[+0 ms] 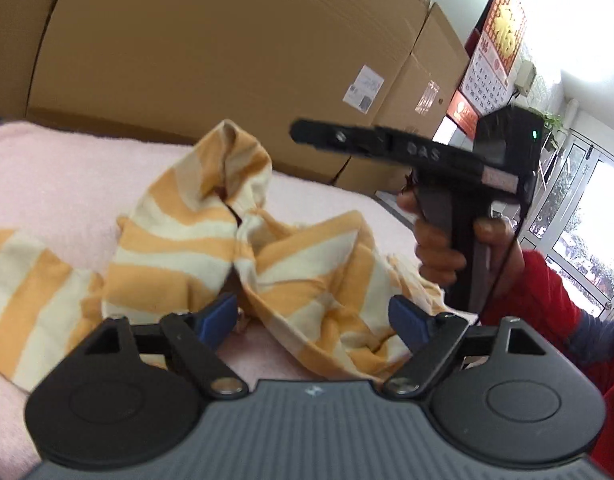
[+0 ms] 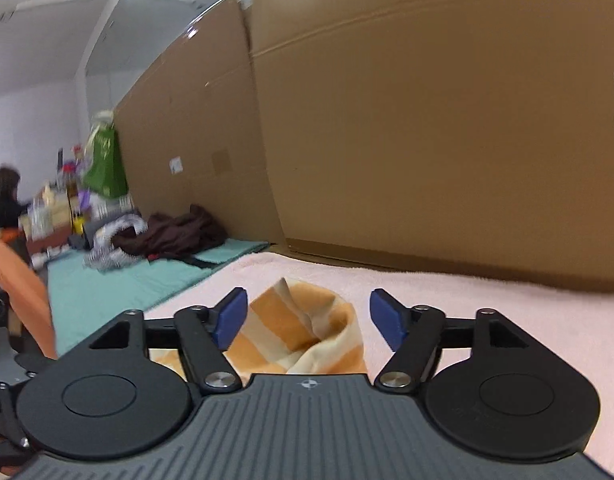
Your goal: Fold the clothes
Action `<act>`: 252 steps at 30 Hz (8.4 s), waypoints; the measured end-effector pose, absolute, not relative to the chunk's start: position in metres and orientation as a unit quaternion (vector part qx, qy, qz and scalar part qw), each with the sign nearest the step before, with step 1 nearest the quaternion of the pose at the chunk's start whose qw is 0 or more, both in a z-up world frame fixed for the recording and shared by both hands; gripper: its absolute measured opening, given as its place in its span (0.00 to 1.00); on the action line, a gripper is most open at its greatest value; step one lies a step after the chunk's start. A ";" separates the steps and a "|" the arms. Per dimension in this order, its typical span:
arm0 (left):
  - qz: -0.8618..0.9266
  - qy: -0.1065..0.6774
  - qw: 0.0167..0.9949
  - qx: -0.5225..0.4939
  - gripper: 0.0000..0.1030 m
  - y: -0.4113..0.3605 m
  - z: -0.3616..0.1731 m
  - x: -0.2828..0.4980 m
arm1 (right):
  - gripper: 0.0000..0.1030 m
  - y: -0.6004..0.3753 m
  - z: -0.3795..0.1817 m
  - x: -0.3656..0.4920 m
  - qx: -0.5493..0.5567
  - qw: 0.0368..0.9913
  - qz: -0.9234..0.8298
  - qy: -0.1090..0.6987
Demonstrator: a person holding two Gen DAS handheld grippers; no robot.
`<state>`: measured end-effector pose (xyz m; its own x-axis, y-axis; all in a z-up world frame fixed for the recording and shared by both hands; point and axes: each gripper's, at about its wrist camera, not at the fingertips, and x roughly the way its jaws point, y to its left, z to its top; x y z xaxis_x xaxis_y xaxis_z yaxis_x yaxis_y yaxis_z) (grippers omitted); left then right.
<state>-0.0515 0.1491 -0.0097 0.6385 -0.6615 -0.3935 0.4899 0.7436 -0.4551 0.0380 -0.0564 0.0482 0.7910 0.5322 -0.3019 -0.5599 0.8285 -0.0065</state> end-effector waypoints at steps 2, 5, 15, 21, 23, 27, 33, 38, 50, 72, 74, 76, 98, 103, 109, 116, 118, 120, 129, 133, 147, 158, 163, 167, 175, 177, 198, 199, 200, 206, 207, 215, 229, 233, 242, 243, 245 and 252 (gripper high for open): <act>-0.322 0.293 0.883 -0.173 0.82 0.145 -0.019 -0.047 | 0.72 -0.042 0.052 0.052 -0.089 0.940 0.295 0.145; -0.330 0.312 0.868 -0.203 0.75 0.139 -0.029 -0.040 | 0.72 -0.009 0.045 0.065 -0.203 0.923 0.292 0.149; -0.326 0.319 0.862 -0.221 0.03 0.121 -0.042 -0.028 | 0.07 0.002 0.039 0.091 -0.240 0.908 0.277 0.203; -0.299 0.266 0.880 -0.254 0.02 0.145 -0.017 -0.021 | 0.07 -0.060 0.073 0.097 -0.009 0.943 0.255 0.214; -0.290 0.240 0.892 -0.250 0.01 0.151 0.000 -0.017 | 0.07 -0.081 0.085 0.099 0.069 0.943 0.245 0.215; -0.285 0.173 0.912 -0.240 0.01 0.163 0.041 -0.012 | 0.08 -0.129 0.110 0.083 0.198 0.936 0.228 0.179; -0.263 0.069 0.939 -0.208 0.01 0.189 0.119 -0.007 | 0.08 -0.208 0.152 0.030 0.351 0.910 0.208 0.069; -0.244 -0.015 0.950 -0.193 0.01 0.202 0.179 -0.009 | 0.08 -0.237 0.185 -0.025 0.387 0.902 0.190 -0.035; -0.186 -0.126 0.963 -0.151 0.01 0.209 0.263 -0.048 | 0.08 -0.224 0.238 -0.058 0.342 0.916 0.154 -0.143; -0.002 -0.014 0.993 -0.119 0.01 0.189 0.186 0.065 | 0.08 -0.198 0.174 0.017 0.247 0.957 0.078 -0.129; 0.016 0.024 0.992 -0.119 0.01 0.189 0.164 0.097 | 0.08 -0.195 0.159 0.042 0.236 0.964 0.065 -0.103; 0.026 0.066 0.991 -0.117 0.01 0.190 0.138 0.127 | 0.08 -0.192 0.142 0.068 0.227 0.970 0.050 -0.071; 0.045 0.212 0.976 -0.037 0.42 0.201 -0.017 0.208 | 0.63 -0.234 -0.010 0.166 0.280 0.948 -0.069 0.139; 0.092 0.228 0.964 -0.103 0.61 0.229 -0.022 0.213 | 0.66 -0.245 -0.010 0.157 0.312 0.938 -0.090 0.121; 0.052 0.246 0.961 -0.119 0.71 0.232 -0.026 0.206 | 0.72 -0.229 -0.005 0.172 0.244 0.946 -0.007 0.215; 0.061 0.240 0.963 -0.110 0.78 0.232 -0.018 0.212 | 0.72 -0.245 -0.002 0.059 0.292 0.938 -0.053 0.180; 0.065 0.228 0.967 -0.092 0.77 0.225 -0.014 0.206 | 0.71 -0.243 -0.010 0.030 0.252 0.942 -0.074 0.209; 0.069 0.208 0.973 -0.070 0.76 0.219 -0.010 0.201 | 0.68 -0.236 -0.019 0.010 0.209 0.944 -0.082 0.244; 0.067 0.184 0.980 -0.019 0.88 0.205 -0.011 0.196 | 0.34 -0.176 -0.030 0.000 0.057 0.960 -0.027 0.272; 0.073 0.191 0.978 -0.041 0.94 0.213 -0.012 0.198 | 0.15 -0.176 -0.027 0.004 0.097 0.959 -0.025 0.267; 0.069 0.194 0.976 -0.063 0.95 0.220 -0.010 0.201 | 0.08 -0.289 0.010 0.012 0.175 0.940 -0.225 0.189; 0.071 0.192 0.974 -0.093 0.95 0.226 -0.011 0.197 | 0.53 -0.270 -0.011 -0.037 0.220 0.948 -0.119 0.196; 0.081 0.170 0.978 -0.092 0.95 0.226 -0.007 0.188 | 0.54 -0.181 -0.025 -0.055 0.145 0.944 0.118 0.271; 0.065 0.154 0.976 -0.138 0.95 0.236 0.020 0.155 | 0.71 -0.124 -0.025 -0.067 0.039 0.951 0.156 0.265; -0.093 0.153 0.978 -0.110 0.99 0.226 0.029 -0.007 | 0.37 -0.117 -0.035 -0.040 0.119 0.959 0.100 0.236; -0.124 0.179 0.973 -0.079 0.97 0.220 0.019 -0.041 | 0.11 -0.123 -0.036 -0.033 0.140 0.955 0.100 0.244; -0.208 0.269 0.912 -0.230 0.96 0.205 -0.039 -0.083 | 0.07 -0.250 -0.013 -0.128 0.399 0.892 0.162 0.140; -0.203 0.261 0.916 -0.228 0.96 0.201 -0.041 -0.082 | 0.11 -0.249 -0.016 -0.127 0.391 0.897 0.143 0.148; -0.198 0.254 0.919 -0.227 0.97 0.198 -0.042 -0.081 | 0.14 -0.248 -0.019 -0.127 0.383 0.902 0.125 0.156; -0.184 0.240 0.934 -0.192 0.99 0.182 -0.043 -0.074 | 0.51 -0.230 -0.028 -0.122 0.311 0.925 0.088 0.199; -0.182 0.237 0.935 -0.190 0.99 0.181 -0.044 -0.073 | 0.53 -0.225 -0.027 -0.121 0.289 0.931 0.085 0.204; -0.160 0.232 0.938 -0.203 0.37 0.186 -0.049 -0.069 | 0.78 -0.207 -0.040 -0.122 0.272 0.943 0.085 0.172; -0.151 0.242 0.930 -0.232 0.04 0.201 -0.055 -0.066 | 0.64 -0.185 -0.033 -0.108 0.265 0.941 0.065 0.200; -0.151 0.238 0.928 -0.242 0.03 0.201 -0.058 -0.064 | 0.35 -0.189 -0.039 -0.110 0.278 0.939 0.038 0.197; -0.142 0.218 0.932 -0.253 0.01 0.206 -0.038 -0.075 | 0.06 -0.204 -0.046 -0.104 0.341 0.915 0.074 0.203; -0.141 0.214 0.933 -0.252 0.01 0.207 -0.034 -0.078 | 0.06 -0.208 -0.046 -0.106 0.360 0.906 0.091 0.201; -0.138 0.213 0.934 -0.252 0.01 0.210 -0.028 -0.082 | 0.06 -0.212 -0.042 -0.111 0.354 0.912 0.089 0.187; -0.153 0.179 0.933 -0.271 0.01 0.224 0.005 -0.111 | 0.06 -0.234 -0.025 -0.135 0.387 0.901 0.130 0.144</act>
